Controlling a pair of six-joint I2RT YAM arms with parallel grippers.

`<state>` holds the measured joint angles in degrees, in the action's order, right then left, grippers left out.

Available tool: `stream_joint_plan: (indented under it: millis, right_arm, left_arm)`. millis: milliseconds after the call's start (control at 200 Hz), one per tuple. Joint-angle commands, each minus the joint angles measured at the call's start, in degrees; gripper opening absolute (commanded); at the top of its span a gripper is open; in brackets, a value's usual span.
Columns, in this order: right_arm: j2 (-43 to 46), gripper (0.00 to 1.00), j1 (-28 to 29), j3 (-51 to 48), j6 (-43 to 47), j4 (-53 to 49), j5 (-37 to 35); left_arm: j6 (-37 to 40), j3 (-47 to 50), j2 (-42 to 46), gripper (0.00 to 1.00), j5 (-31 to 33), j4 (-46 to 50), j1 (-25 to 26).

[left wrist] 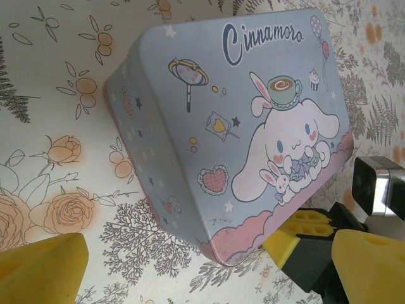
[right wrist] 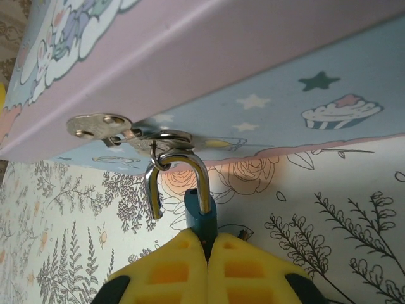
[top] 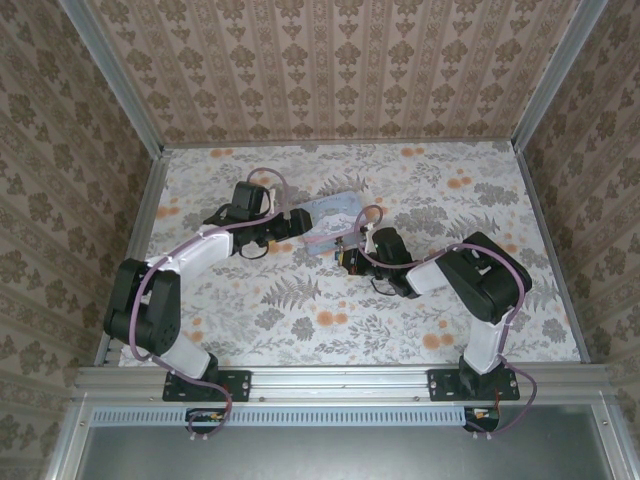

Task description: Unlock the padlock with the key

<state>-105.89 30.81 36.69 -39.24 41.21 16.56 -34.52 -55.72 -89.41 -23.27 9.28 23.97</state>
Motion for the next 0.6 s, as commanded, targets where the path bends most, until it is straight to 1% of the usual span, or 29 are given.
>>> stream_joint_plan:
  millis: [0, 40, 140, 160, 310, 480, 595]
  right_arm:
    - [-1.2, 0.02, 0.2, -0.2, -0.8, -1.0, -0.9]
    - [-0.8, 0.00, 0.2, -0.4, -1.1, -1.0, -1.1]
    - [0.0, 0.00, 0.2, -1.4, -2.7, -0.5, -1.5]
    - [0.2, 0.00, 0.2, -1.5, -3.1, -0.2, -1.6]
    - [1.5, 0.00, 0.2, -2.6, -6.5, 0.3, -2.5]
    - [3.0, 0.00, 0.2, -3.7, -10.4, 0.0, -3.9]
    - [3.3, 0.00, 0.2, -4.4, -12.9, 0.3, -4.8]
  left_arm:
    - [2.9, -2.2, -0.7, 1.00, 1.2, 2.1, 0.8]
    - [3.6, -2.6, -0.6, 1.00, 2.1, 2.9, 1.2]
    - [6.2, -4.0, -0.8, 1.00, 5.5, 5.9, 1.8]
    - [6.8, -4.4, -1.0, 1.00, 6.5, 6.6, 3.6]
    - [11.0, -7.9, -2.8, 1.00, 14.7, 12.3, 7.1]
    - [13.2, -10.8, -5.7, 1.00, 22.9, 16.0, 10.0]
    - [13.6, -11.9, -7.3, 1.00, 26.6, 17.0, 11.0]
